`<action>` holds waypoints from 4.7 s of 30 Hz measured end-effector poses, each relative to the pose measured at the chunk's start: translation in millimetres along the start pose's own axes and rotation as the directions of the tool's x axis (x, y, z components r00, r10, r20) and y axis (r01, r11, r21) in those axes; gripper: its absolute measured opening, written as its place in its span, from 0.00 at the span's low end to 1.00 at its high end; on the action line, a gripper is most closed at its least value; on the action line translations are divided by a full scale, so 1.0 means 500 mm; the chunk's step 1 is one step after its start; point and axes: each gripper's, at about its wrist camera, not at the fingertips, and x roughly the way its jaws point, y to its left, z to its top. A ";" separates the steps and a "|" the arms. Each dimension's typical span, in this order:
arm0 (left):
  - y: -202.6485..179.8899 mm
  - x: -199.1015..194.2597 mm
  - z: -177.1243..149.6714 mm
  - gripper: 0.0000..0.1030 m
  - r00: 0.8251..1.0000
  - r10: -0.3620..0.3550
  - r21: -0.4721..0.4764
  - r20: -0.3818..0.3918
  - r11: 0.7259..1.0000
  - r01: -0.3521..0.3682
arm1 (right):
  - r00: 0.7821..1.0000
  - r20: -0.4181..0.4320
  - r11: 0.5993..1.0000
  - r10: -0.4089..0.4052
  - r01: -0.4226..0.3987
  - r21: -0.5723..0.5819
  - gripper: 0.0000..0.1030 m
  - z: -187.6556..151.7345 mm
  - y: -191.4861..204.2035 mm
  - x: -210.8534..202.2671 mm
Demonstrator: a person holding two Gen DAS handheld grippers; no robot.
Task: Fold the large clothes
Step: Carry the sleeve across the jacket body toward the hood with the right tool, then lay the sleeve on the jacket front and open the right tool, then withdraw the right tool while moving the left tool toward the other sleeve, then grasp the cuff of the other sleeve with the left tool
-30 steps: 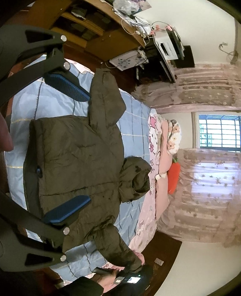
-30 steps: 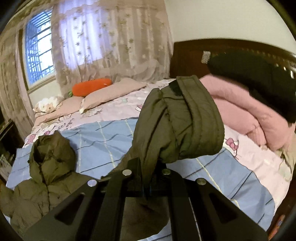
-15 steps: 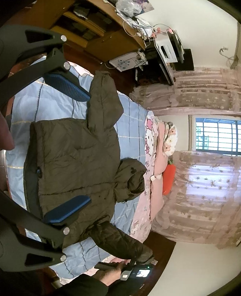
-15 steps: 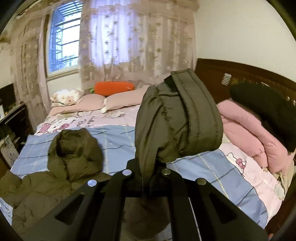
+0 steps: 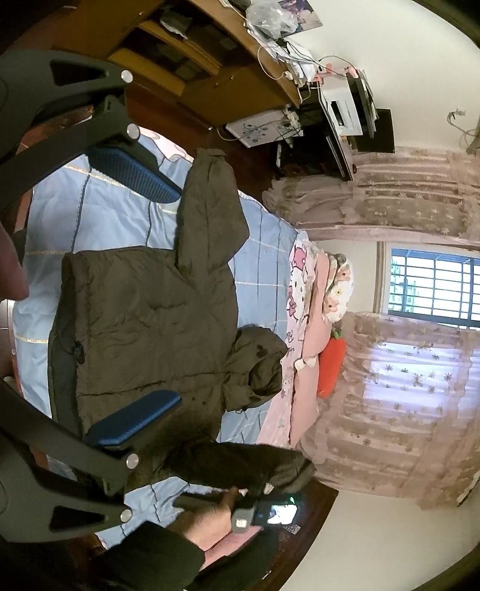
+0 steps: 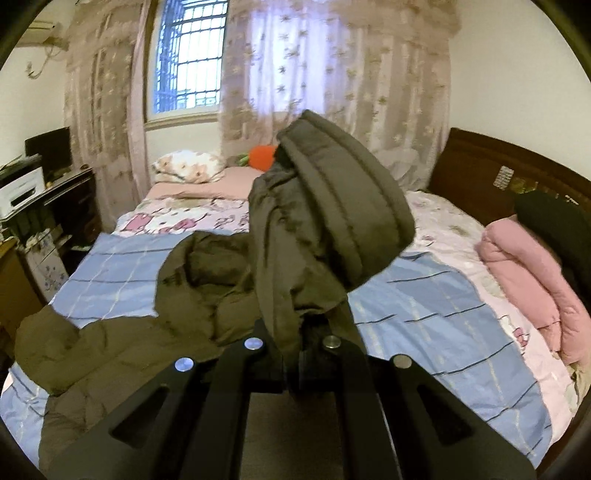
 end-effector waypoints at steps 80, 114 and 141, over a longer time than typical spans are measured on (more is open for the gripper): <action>0.032 0.057 -0.032 0.98 0.995 0.044 0.037 -0.090 0.998 -0.040 | 0.990 -0.010 0.986 0.140 -0.141 -0.086 0.99 -0.186 0.080 -0.399; 0.055 0.113 -0.053 0.98 0.981 0.122 0.021 -0.151 0.993 -0.120 | 0.997 0.051 0.998 0.050 -0.051 0.029 0.99 -0.253 -0.133 -0.543; 0.421 0.326 -0.093 0.98 0.922 -0.357 -0.707 -0.152 0.691 0.151 | 0.988 0.009 0.988 0.154 -0.154 0.018 0.99 -0.237 -0.097 -0.534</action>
